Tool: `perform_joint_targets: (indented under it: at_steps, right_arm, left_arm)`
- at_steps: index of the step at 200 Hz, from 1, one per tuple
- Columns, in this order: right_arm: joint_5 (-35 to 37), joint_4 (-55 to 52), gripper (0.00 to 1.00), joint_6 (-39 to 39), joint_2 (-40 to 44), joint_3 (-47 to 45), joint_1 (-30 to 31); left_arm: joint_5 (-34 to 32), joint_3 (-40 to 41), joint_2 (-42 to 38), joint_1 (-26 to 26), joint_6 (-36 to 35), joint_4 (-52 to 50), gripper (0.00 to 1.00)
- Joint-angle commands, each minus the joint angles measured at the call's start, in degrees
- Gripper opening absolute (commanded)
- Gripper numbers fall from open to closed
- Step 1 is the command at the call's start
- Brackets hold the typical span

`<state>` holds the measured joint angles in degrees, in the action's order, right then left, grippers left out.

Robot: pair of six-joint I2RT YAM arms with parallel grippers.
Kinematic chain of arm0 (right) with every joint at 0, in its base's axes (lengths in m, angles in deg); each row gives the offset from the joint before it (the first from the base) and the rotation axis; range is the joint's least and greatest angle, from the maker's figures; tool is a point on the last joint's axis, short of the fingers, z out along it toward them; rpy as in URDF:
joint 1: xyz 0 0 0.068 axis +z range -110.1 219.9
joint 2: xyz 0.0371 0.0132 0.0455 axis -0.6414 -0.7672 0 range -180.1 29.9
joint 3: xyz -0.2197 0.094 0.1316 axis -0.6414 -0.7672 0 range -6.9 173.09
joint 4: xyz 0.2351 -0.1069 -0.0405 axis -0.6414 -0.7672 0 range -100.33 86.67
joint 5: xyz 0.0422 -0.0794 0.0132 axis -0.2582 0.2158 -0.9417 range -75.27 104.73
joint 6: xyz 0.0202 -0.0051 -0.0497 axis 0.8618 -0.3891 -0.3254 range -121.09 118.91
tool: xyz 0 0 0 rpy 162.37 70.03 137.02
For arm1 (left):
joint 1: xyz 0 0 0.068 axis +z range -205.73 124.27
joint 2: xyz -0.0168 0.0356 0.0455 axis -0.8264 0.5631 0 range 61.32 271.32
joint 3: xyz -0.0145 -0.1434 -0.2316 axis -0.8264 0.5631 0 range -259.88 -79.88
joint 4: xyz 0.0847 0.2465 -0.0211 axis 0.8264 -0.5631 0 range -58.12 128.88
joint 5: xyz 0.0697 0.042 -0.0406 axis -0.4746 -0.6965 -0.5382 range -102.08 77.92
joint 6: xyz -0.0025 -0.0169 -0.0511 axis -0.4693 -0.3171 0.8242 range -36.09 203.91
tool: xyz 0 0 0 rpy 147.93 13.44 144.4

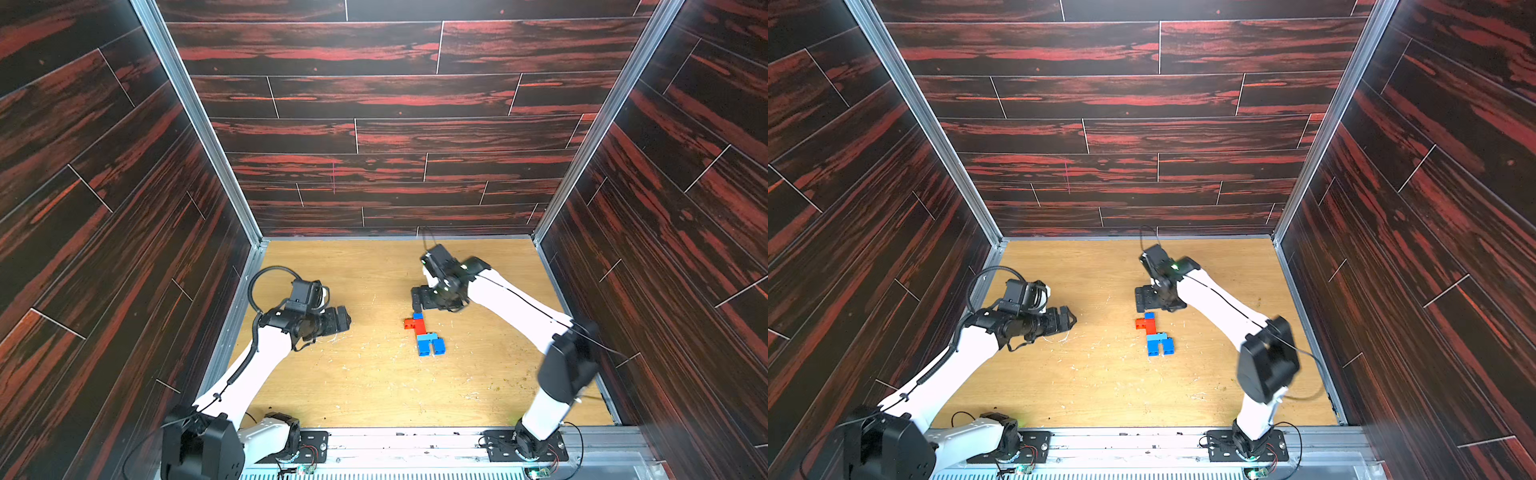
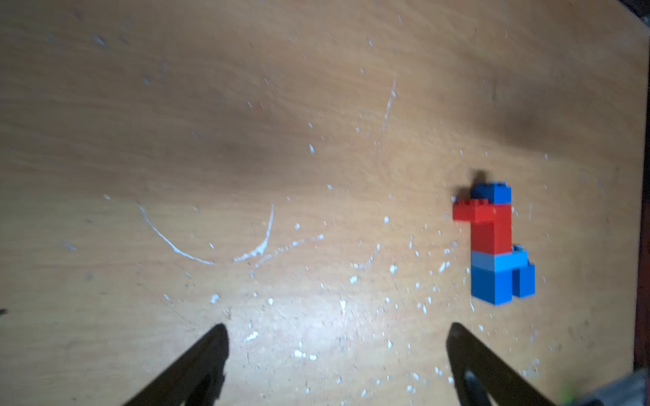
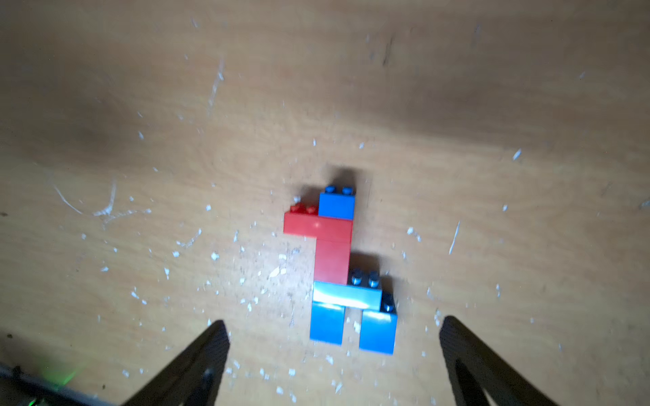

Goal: Assemble a giraffe with lego
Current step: Adjust the lego brick at the center of the board, then reset both arms

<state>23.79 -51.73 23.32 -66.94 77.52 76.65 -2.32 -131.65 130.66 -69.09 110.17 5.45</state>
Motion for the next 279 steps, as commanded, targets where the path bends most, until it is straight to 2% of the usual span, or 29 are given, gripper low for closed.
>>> perform_joint_targets:
  at_steps: [1, 16, 32, 54, 86, 117, 147, 181, 190, 226, 235, 246, 258, 274, 279]
  right_arm:
    - [4.3, 14.2, 0.98, -2.5, 6.7, -8.6, -2.1]
    - [6.3, 22.7, 0.99, -4.4, 12.9, -16.3, -4.2]
    - [7.1, 30.0, 0.99, -5.2, 18.0, -23.8, -9.2]
    - [8.6, 36.2, 0.99, -5.8, 22.4, -31.1, -17.4]
    - [12.7, 48.7, 0.99, -8.6, 25.3, -40.9, -24.4]
    - [16.1, 69.4, 0.99, -14.5, 26.1, -51.9, -28.5]
    - [20.0, 89.4, 0.99, -22.1, 24.9, -60.9, -30.8]
    - [13.0, 109.0, 0.99, -24.2, 19.6, -67.8, -33.8]
    - [12.5, 108.2, 0.99, -23.9, 19.0, -67.9, -33.9]
    - [8.0, 121.2, 0.99, -25.5, 13.8, -72.8, -34.0]
    - [7.3, 122.6, 0.99, -25.9, 11.4, -72.5, -34.0]
    - [7.5, 127.4, 0.99, -26.0, 8.1, -72.7, -34.1]
    - [6.6, 125.3, 0.99, -24.5, 9.5, -73.2, -34.9]
    - [8.3, 129.0, 0.98, -24.7, 4.6, -71.9, -35.1]
    - [9.3, 126.1, 0.98, -24.1, 5.5, -71.1, -34.9]
  left_arm:
    - [-11.2, -1.6, 0.9, -0.1, -1.5, 4.0, 1.00]
    - [-18.8, -1.4, 1.4, -0.1, -2.9, 6.6, 1.00]
    - [-26.9, 1.1, 1.5, 0.3, -5.6, 12.5, 1.00]
    - [-30.9, 4.3, 2.5, 2.8, -9.9, 20.8, 1.00]
    - [-31.7, 8.7, 3.9, 6.9, -18.6, 30.7, 1.00]
    - [-31.6, 14.3, 6.4, 11.1, -23.2, 40.7, 1.00]
    - [-28.0, 19.3, 9.6, 13.4, -20.1, 53.6, 1.00]
    - [-26.1, 24.9, 12.3, 13.4, -21.7, 70.4, 1.00]
    - [-26.4, 26.4, 13.3, 13.4, -20.9, 74.4, 1.00]
    - [-25.5, 31.1, 19.7, 13.4, -21.6, 89.1, 1.00]
    - [-25.0, 30.8, 20.5, 13.5, -21.7, 89.8, 1.00]
    - [-24.4, 29.2, 19.8, 13.6, -21.6, 85.5, 1.00]
    - [-22.7, 27.3, 18.9, 14.6, -20.8, 80.1, 1.00]
    - [-21.9, 27.5, 19.3, 15.3, -20.5, 81.0, 1.00]
    - [-21.8, 27.4, 19.0, 15.2, -20.6, 80.6, 1.00]
